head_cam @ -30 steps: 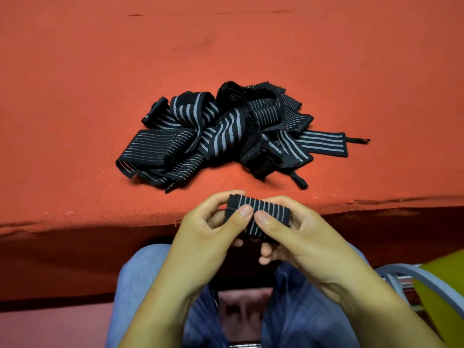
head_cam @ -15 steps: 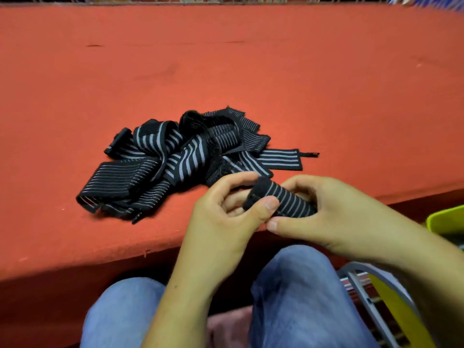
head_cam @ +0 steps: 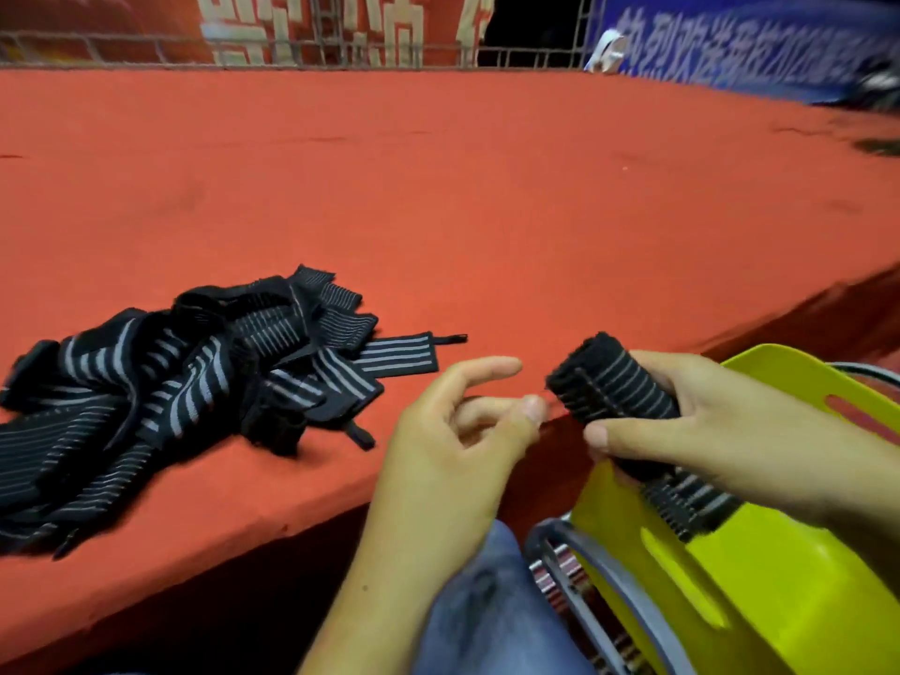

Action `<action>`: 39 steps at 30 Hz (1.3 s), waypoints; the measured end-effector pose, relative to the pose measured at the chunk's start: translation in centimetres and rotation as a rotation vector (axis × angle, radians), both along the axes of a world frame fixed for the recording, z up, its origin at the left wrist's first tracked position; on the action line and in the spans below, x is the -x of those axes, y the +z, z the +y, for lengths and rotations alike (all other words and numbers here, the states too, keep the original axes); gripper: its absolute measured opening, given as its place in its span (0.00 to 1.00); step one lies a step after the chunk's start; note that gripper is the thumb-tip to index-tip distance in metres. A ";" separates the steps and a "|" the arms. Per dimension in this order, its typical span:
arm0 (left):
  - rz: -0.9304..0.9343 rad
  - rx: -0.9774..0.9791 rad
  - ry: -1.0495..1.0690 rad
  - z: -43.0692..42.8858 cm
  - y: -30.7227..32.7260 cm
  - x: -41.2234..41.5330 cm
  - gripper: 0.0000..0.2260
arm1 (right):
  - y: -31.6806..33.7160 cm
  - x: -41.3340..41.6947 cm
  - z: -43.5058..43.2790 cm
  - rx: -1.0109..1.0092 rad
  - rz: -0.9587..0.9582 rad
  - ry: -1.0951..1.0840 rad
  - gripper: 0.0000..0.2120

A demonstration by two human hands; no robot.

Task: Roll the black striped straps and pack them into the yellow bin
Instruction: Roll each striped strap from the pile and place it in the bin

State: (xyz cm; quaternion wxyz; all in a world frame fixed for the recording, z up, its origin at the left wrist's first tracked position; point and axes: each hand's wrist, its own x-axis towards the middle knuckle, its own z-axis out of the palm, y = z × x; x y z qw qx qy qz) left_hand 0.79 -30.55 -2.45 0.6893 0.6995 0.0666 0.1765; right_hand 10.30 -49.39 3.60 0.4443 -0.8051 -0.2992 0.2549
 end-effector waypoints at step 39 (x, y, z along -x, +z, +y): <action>0.114 -0.632 -0.269 -5.6 -3.5 -1.8 0.13 | -15.9 -8.7 -2.9 1.103 -0.311 0.007 0.22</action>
